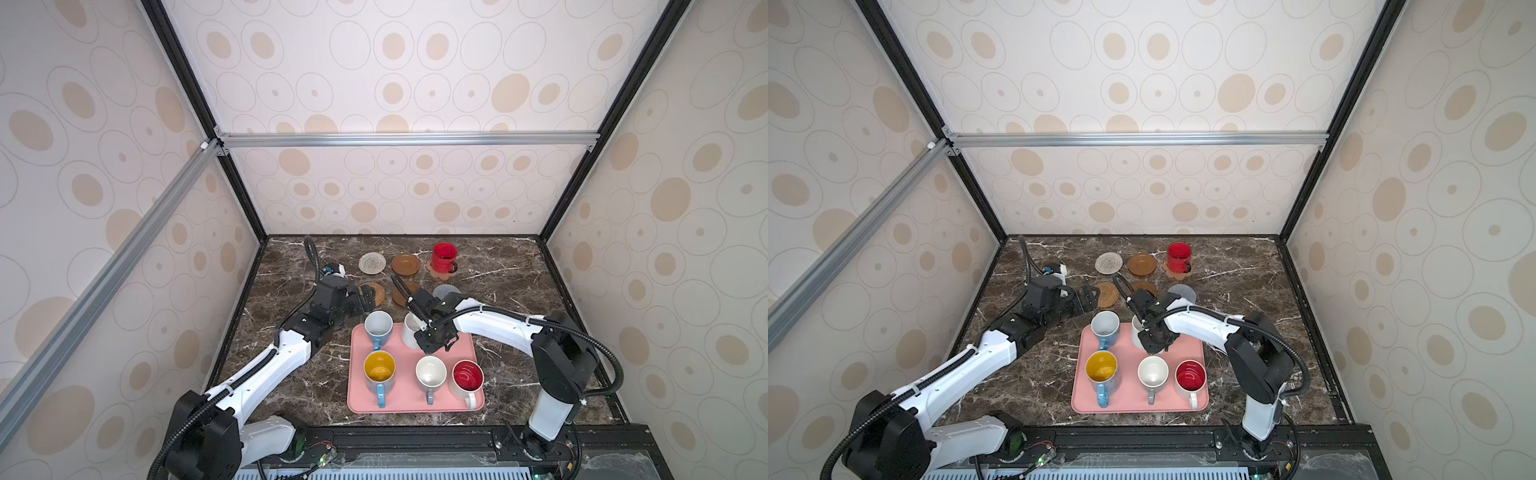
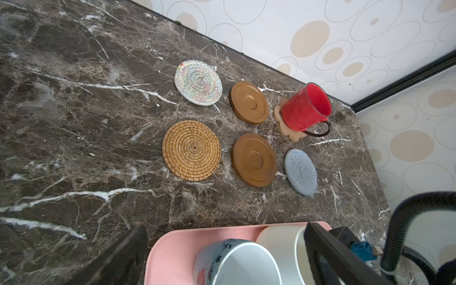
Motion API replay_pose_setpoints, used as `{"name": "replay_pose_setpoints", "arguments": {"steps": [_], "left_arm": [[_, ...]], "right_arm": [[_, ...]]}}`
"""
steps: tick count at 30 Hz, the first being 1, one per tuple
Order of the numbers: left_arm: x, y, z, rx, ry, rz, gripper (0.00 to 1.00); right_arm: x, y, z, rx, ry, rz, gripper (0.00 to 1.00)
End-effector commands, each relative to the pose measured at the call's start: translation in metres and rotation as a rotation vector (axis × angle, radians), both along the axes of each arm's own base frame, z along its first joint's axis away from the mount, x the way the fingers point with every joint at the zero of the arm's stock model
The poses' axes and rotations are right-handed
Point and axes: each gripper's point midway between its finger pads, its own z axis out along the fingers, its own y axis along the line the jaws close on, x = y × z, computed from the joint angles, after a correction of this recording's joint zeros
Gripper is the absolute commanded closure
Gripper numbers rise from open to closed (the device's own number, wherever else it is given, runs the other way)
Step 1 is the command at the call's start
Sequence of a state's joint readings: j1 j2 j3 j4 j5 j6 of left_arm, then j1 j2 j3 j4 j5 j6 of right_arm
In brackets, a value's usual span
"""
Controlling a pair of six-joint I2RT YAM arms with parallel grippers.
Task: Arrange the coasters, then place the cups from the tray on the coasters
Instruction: 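Lower the right gripper and grasp the white mug by its rim, then lift the white mug off the tray and carry it toward the wooden coaster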
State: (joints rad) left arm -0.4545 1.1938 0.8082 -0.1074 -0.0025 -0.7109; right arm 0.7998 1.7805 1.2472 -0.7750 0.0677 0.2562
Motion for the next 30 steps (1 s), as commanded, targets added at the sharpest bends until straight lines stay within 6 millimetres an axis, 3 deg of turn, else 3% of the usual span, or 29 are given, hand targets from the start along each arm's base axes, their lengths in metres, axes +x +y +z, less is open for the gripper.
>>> {"name": "replay_pose_setpoints", "arguments": {"steps": [1,6,18,30], "left_arm": [[0.002,0.004,0.011,-0.004,-0.036,0.015,0.0],[0.0,0.007,0.013,0.007,-0.044,0.018,0.0],[-0.003,0.01,0.013,0.014,-0.043,0.026,0.0],[-0.004,0.012,0.015,0.019,-0.05,0.029,0.0]], "right_arm": [[0.021,0.008,0.013,0.037,-0.086,-0.03,0.88],[0.023,0.01,0.031,0.057,-0.11,-0.016,0.93],[0.031,0.011,0.07,0.079,-0.182,0.019,0.96],[0.049,-0.006,0.086,0.058,-0.215,-0.015,0.97]]}}
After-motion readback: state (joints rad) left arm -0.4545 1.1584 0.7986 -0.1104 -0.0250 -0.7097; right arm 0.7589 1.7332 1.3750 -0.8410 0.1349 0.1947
